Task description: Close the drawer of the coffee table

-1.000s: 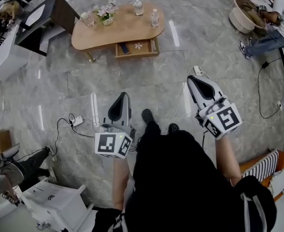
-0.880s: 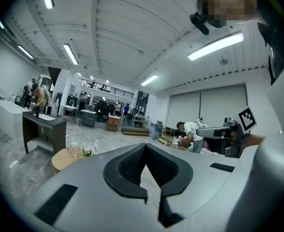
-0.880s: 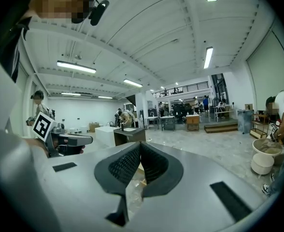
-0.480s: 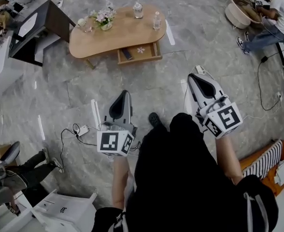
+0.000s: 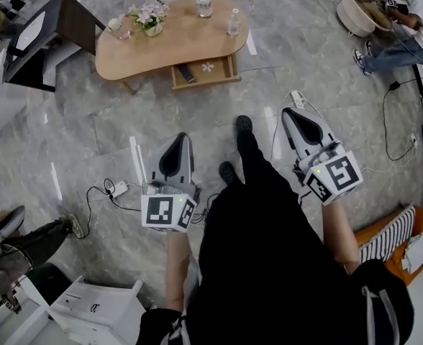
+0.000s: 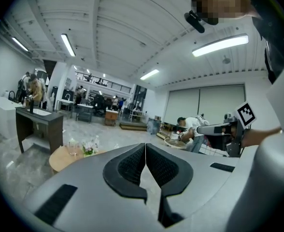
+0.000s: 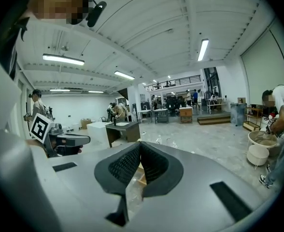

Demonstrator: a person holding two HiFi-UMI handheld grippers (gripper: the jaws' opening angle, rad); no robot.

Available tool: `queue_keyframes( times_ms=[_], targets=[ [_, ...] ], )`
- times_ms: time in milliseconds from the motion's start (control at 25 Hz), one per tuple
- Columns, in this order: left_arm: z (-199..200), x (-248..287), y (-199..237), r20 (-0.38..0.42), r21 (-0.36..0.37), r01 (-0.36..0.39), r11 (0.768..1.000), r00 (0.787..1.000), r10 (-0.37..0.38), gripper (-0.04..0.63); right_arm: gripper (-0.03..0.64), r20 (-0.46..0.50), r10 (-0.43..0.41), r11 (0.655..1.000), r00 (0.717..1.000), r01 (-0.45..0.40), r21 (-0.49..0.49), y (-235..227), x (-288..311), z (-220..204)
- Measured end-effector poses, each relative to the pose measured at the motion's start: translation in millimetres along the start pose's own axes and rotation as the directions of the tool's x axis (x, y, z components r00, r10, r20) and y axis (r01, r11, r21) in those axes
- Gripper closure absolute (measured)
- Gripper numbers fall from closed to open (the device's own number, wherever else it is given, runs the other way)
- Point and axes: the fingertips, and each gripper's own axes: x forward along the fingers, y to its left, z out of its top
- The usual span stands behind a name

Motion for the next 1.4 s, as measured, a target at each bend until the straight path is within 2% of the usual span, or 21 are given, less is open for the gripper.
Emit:
queue_keyframes(
  times_ms=[160, 280, 480, 680, 920, 1040, 1200, 1400],
  targets=[
    [5.9, 22.9, 13.9, -0.013, 0.012, -0.005, 1.000, 1.000, 0.005, 0.580, 0.603, 0.008, 0.017, 1.000, 1.000, -0.018, 0.011, -17.2, 34.3, 6.0],
    [18.1, 47.8, 24.4, -0.004, -0.002, -0.003, 1.000, 1.000, 0.003, 0.580, 0.604, 0.017, 0.039, 0.999, 0.999, -0.039, 0.007, -35.4, 63.8, 15.6],
    [42.2, 94.5, 37.1, 0.000, 0.016, -0.008, 1.000, 1.000, 0.008, 0.580, 0.604, 0.034, 0.083, 0.996, 0.996, -0.084, 0.009, -73.2, 111.1, 35.8],
    [50.5, 144.3, 58.8, -0.014, -0.019, -0.073, 0.997, 0.997, 0.073, 0.580, 0.603, 0.001, 0.136, 0.991, 0.991, -0.136, 0.005, -115.0, 157.7, 38.6],
    [35.1, 187.3, 73.7, -0.054, -0.031, -0.165, 0.986, 0.985, 0.164, 0.581, 0.604, -0.067, 0.201, 0.980, 0.977, -0.201, 0.005, -150.0, 197.6, 18.7],
    [19.8, 206.2, 79.9, -0.086, -0.055, -0.185, 0.981, 0.980, 0.180, 0.581, 0.603, -0.098, 0.223, 0.974, 0.970, -0.225, -0.004, -162.9, 215.1, 2.9],
    [1.2, 227.5, 85.9, -0.127, -0.042, -0.184, 0.982, 0.976, 0.178, 0.581, 0.603, -0.110, 0.234, 0.972, 0.966, -0.235, -0.001, -173.5, 232.5, -17.9],
    [-16.3, 255.6, 99.4, -0.118, -0.027, -0.146, 0.989, 0.983, 0.142, 0.581, 0.603, -0.159, 0.222, 0.974, 0.962, -0.225, -0.001, -183.3, 254.2, -54.6]
  ],
)
